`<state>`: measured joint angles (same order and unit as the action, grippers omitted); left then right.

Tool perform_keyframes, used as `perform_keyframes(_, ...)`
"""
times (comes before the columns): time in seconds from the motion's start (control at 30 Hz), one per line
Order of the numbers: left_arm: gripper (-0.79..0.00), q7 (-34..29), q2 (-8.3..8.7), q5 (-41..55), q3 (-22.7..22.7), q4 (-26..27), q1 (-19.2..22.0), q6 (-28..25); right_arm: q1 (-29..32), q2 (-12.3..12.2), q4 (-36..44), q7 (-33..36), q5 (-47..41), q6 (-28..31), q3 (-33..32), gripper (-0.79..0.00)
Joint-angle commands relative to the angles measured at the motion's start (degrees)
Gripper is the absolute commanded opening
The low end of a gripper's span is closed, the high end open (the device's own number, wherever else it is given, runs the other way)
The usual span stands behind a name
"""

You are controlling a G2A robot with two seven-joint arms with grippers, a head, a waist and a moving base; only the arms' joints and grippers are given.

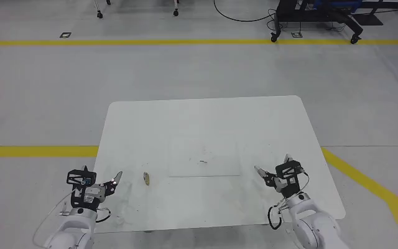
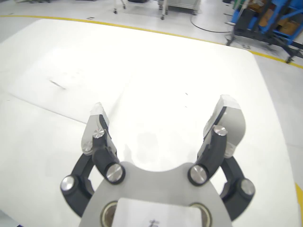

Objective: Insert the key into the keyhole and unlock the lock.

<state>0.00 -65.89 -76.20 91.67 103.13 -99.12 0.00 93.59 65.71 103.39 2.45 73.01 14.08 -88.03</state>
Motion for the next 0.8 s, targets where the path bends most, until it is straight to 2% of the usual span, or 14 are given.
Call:
perform_keyframes(0.0, 0.0, 0.0, 0.0, 0.0, 0.0, 0.0, 0.0, 0.0, -2.1, -0.3, 0.2, 1.8, 0.4, 7.5, 1.2, 0.0)
perform_keyframes(0.1, 0.0, 0.0, 0.0, 0.0, 0.0, 0.0, 0.0, 0.0, -5.6, -0.7, 0.2, 4.8, 1.9, 17.8, 3.8, 0.0)
perform_keyframes(0.23, 0.0, 0.0, 0.0, 0.0, 0.0, 0.0, 0.0, 0.0, -12.1, -0.6, -1.5, 12.1, 3.3, 24.5, 9.5, 0.0)
perform_keyframes(0.27, 0.0, 0.0, 0.0, 0.0, 0.0, 0.0, 0.0, 0.0, -14.1, -0.4, -2.3, 13.8, 2.6, 25.8, 11.1, -0.043)
perform_keyframes(0.33, 0.0, 0.0, 0.0, 0.0, 0.0, 0.0, 0.0, 0.0, -17.9, -0.1, -4.3, 17.3, 0.1, 28.1, 13.9, -0.249)
perform_keyframes(0.37, 0.0, 0.0, 0.0, 0.0, 0.0, 0.0, 0.0, 0.0, -19.6, 0.0, -4.7, 18.9, -0.6, 28.7, 15.1, -0.283)
perform_keyframes(0.4, 0.0, 0.0, 0.0, 0.0, 0.0, 0.0, 0.0, 0.0, -21.1, 0.2, -5.2, 20.4, -0.7, 28.8, 16.2, -0.305)
perform_keyframes(0.47, 0.0, 0.0, 0.0, 0.0, 0.0, 0.0, 0.0, 0.0, -23.9, 0.5, -5.9, 23.9, 1.8, 26.9, 18.8, -0.406)
perform_keyframes(0.77, 0.0, 0.0, 0.0, 0.0, 0.0, 0.0, 0.0, 0.0, -36.1, 3.3, -14.1, 32.7, 6.3, 21.5, 31.4, -0.459)
